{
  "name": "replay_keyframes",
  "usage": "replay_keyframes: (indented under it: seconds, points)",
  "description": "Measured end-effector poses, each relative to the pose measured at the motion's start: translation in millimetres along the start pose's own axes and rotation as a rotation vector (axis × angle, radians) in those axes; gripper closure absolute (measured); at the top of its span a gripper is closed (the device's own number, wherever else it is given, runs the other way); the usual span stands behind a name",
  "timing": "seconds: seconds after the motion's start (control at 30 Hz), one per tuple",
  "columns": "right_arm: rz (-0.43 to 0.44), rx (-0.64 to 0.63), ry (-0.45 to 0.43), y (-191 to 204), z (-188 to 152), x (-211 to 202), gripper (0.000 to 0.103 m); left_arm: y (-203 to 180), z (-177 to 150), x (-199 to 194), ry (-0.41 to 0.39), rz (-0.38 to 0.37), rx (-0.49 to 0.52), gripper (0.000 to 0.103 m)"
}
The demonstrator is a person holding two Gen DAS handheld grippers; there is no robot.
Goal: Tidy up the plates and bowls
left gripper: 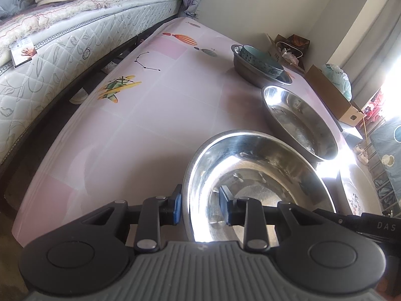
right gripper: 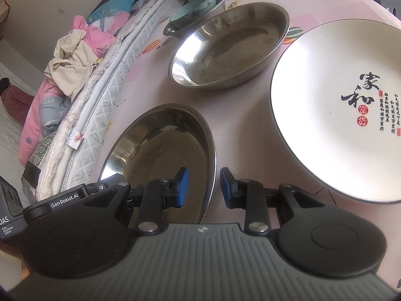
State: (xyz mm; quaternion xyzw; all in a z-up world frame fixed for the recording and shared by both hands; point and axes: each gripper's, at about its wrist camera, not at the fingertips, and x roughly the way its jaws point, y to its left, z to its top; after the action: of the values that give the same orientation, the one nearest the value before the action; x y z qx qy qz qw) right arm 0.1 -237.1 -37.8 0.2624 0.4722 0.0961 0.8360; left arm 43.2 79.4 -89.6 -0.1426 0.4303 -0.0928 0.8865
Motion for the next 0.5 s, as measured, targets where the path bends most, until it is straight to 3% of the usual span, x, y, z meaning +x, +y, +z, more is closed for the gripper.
replay_keyframes:
  seconds: [0.5]
  points:
    - [-0.003,-0.005,-0.009,-1.6,1.3,-1.7,0.078,-5.7,1.4,1.6,0.022,0.0,0.02,0.074]
